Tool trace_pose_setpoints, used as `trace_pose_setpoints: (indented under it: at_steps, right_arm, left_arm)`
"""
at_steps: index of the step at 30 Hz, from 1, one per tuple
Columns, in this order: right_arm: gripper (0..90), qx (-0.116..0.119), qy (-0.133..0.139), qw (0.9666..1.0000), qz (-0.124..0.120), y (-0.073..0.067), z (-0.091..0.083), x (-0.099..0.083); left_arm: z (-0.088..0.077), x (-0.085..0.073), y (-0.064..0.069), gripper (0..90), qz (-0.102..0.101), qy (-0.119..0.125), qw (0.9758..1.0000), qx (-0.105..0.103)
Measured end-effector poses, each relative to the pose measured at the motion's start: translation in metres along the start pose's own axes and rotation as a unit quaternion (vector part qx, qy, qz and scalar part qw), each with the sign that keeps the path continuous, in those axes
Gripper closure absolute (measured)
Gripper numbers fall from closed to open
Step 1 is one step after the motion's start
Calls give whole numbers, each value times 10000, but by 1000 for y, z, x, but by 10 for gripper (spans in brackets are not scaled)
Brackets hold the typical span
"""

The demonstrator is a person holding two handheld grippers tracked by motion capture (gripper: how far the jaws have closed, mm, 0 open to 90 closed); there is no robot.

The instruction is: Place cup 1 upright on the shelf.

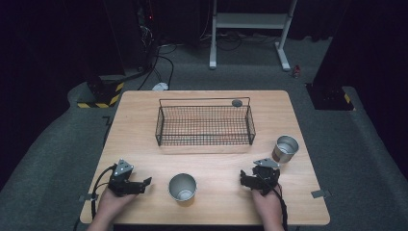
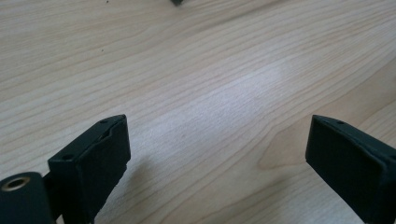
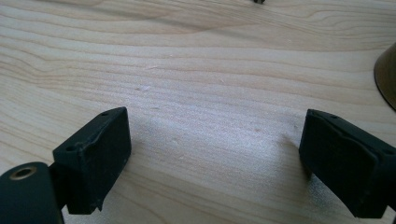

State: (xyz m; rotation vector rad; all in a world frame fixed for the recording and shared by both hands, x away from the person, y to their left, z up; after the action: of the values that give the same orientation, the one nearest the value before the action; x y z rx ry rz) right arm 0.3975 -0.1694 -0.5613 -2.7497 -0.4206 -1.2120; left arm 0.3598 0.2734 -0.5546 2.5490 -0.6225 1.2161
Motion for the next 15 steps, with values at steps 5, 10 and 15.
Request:
trace_pose_setpoints:
  at_steps: [5, 10, 15]
  right_arm:
    - [90, 0, -1, 10000, 4, 0, 0, 0]
    - [90, 5, -1, 10000, -2, 0, 0, 0]
    - [90, 20, -6, 10000, -13, -1, -1, 0]
  left_arm:
    - [0, 4, 7, 56, 82, 26, 9999, -137]
    - [-4, 8, 13, 42, 186, 121, 9993, -292]
    - [-9, 13, 18, 35, 178, 317, 9984, -443]
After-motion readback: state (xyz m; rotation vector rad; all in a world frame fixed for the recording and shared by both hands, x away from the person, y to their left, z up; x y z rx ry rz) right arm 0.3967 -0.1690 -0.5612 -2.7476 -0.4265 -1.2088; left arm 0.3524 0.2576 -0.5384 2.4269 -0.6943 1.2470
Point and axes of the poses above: each handheld gripper's, and its own axes: z roughly forward along the jaws, x roughly out of its top, y roughly to its right, the point moved 5 cm from there along z, roughly forward along the jaws, and after that the axes turned 3 degrees about y, right-handed, at the moved point
